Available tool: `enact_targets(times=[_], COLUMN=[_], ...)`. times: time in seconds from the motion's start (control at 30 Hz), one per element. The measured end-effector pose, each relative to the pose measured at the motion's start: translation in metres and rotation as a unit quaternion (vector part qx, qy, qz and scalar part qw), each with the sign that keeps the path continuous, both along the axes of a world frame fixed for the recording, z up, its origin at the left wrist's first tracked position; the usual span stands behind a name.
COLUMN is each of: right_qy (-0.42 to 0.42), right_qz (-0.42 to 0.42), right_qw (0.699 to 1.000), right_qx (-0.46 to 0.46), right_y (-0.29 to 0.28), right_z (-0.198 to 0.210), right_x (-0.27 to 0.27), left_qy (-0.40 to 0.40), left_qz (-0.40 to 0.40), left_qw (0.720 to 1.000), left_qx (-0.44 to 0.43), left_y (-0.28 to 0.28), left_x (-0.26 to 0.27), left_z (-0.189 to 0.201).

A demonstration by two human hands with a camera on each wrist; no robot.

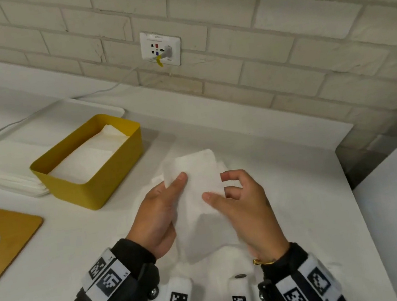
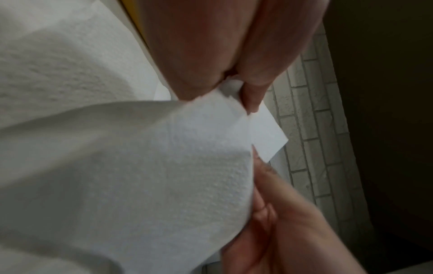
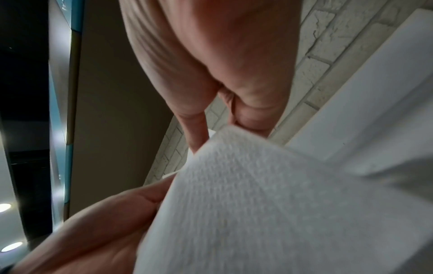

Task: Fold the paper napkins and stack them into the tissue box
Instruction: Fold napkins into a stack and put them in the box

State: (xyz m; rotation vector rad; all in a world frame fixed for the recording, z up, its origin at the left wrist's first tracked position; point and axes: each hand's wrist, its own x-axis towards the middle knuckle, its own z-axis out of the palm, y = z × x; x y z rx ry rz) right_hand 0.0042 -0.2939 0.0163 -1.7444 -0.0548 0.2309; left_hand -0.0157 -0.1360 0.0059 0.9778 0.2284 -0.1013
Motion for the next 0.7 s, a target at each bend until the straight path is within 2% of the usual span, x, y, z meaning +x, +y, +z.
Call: enact_targets(times=[0.1, 0.2, 0.27, 0.33, 0.4, 0.43, 0.57, 0.7], right_qy=[0.061, 0.125, 0.104, 0.061, 0.041, 0.044, 0.084, 0.045], right_qz=[0.064, 0.146, 0.143, 0.070, 0.014, 0.015, 0.136, 0.169], right_qw=[0.996, 0.979, 0.976, 0.976, 0.963, 0.950, 0.886, 0.884], right_qx=[-0.032, -0.070, -0.127, -0.197, -0.266, -0.308, -0.435, -0.433], right_y=[-0.007, -0.028, -0.050, -0.075, -0.100, -0.108, -0.114, -0.101], right_z=[-0.019, -0.024, -0.019, -0.013, -0.009, -0.009, -0.019, -0.028], right_x=[-0.016, -0.022, -0.009, 0.017, 0.050, 0.063, 0.082, 0.079], left_qy=[-0.002, -0.001, 0.001, 0.006, 0.011, 0.014, 0.019, 0.023], left_qz=[0.034, 0.072, 0.088, 0.098, 0.104, 0.105, 0.107, 0.105], left_qw=[0.999, 0.997, 0.996, 0.995, 0.994, 0.994, 0.994, 0.994], left_qx=[0.002, 0.006, 0.008, 0.008, 0.011, 0.015, 0.024, 0.028], left_y=[0.011, 0.026, 0.033, 0.038, 0.040, 0.039, 0.036, 0.035], left_x=[0.003, 0.005, 0.004, 0.003, 0.002, 0.001, 0.001, -0.001], left_z=[-0.001, -0.004, -0.005, -0.006, -0.007, -0.007, -0.007, -0.006])
